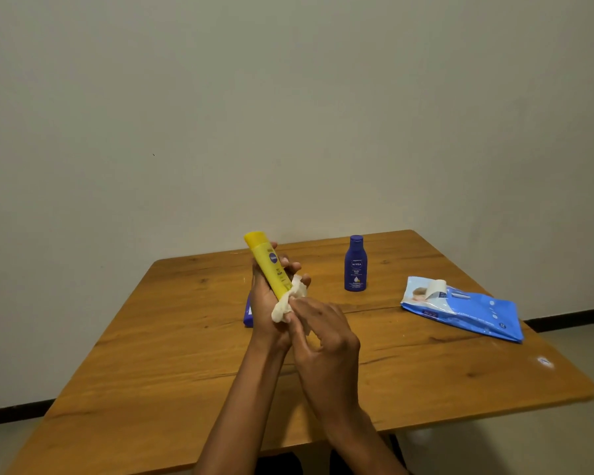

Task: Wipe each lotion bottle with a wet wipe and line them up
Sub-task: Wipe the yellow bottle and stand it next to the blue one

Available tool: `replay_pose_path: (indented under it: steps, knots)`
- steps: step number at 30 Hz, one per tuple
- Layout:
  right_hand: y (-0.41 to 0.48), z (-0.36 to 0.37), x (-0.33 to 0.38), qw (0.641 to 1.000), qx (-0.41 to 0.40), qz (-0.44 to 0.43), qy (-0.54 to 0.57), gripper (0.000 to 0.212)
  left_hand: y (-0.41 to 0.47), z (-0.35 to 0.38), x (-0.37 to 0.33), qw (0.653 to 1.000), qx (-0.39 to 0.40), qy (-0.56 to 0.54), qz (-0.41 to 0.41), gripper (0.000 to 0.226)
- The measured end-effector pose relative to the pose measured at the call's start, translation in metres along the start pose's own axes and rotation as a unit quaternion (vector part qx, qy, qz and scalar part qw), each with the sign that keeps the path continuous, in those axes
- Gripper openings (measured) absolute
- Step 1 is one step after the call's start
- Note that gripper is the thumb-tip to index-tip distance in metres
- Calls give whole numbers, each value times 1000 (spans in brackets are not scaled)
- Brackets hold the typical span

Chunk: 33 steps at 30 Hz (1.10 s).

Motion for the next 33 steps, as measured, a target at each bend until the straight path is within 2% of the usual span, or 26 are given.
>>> replay_pose_path:
  steps: [2, 5, 6, 8, 13, 16, 20, 24, 27, 33]
  knots:
    - [0, -1, 2, 1000, 0, 6, -3, 37, -5, 5, -4, 1000, 24, -4, 15, 38]
    - [-2, -3, 2, 1000, -7, 22, 18, 37, -11, 12, -14, 994, 89, 17, 55, 74]
    - [-3, -4, 2, 999, -15, 32, 26, 37, -12, 13, -17, 991, 112, 32, 67, 78]
    - [-4, -3, 1, 997, -30, 55, 40, 37, -14, 14, -16, 988, 135, 47, 65, 75]
    - [37, 6, -1, 986, -42, 129, 94, 35, -12, 12, -3, 988, 144, 57, -1, 60]
    - [70, 8, 1, 982, -36, 141, 124, 34, -15, 13, 0, 989, 120, 89, -8, 64]
    - [94, 9, -3, 979, -27, 148, 140, 32, -13, 12, 2, 992, 95, 86, 0, 58]
    - [81, 14, -9, 982, -6, 158, 103, 34, -11, 14, -2, 987, 96, 125, 27, 69]
    - [60, 10, -10, 986, -13, 151, 75, 31, -6, 9, -7, 988, 79, 124, 52, 64]
    - [25, -5, -23, 972, 15, 217, 86, 34, 5, -6, -14, 988, 64, 126, 61, 68]
Point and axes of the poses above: each hand's wrist, its own y-axis towards the middle knuckle, its own z-axis out of the palm, x = y × z, the point moved 4 cm from there along y, towards the middle knuckle, and after that the axes turned 11 degrees about y, right-handed, at the moved point
